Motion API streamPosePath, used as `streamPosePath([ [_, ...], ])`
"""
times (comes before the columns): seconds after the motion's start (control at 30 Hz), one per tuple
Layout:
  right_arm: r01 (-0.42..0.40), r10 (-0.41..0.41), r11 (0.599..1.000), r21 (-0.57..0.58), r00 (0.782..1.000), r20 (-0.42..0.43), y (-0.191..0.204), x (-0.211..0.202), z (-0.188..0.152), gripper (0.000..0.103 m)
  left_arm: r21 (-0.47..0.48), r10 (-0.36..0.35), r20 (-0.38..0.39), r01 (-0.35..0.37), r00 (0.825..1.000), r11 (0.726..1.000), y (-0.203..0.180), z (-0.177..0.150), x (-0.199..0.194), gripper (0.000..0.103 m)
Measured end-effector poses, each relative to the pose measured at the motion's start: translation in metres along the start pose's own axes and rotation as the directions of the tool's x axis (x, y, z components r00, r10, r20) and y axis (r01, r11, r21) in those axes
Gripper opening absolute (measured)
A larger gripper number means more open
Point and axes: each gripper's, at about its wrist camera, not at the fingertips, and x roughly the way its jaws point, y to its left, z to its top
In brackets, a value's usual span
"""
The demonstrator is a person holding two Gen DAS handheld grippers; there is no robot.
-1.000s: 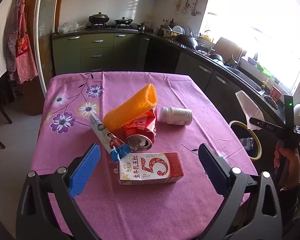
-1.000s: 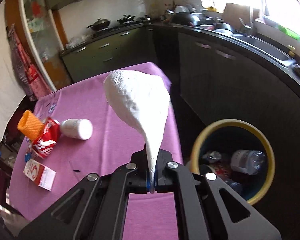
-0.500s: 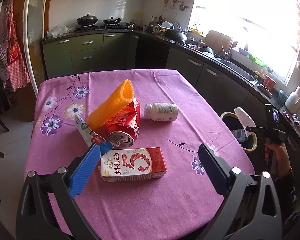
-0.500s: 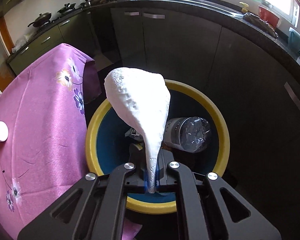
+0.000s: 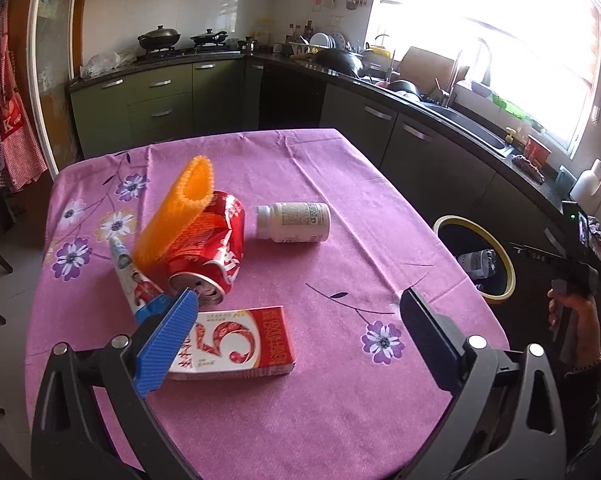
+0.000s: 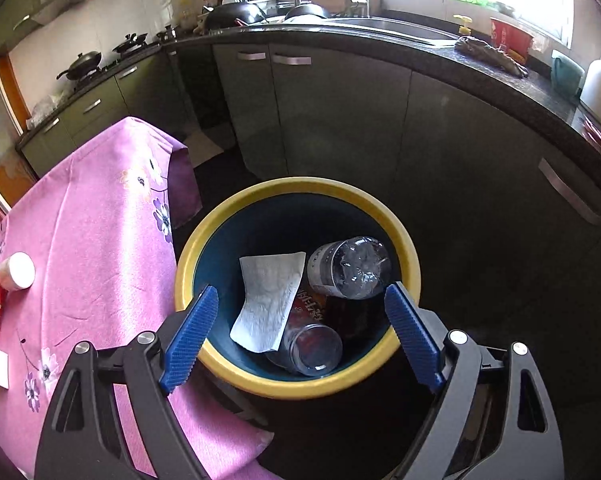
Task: Collect trash
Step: 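Grasp the white pill bottle around its label with the left tool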
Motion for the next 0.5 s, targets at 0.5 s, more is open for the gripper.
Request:
streamPosePath([
  [0.5,-0.061,0.061,0.998,-0.01,0.998,-0.016,0.007,-0.01,-0.014,0.085,-0.028,0.201,-0.059,-0.202,0.978,0.979,-0.026,0.051,0.13,0.096],
])
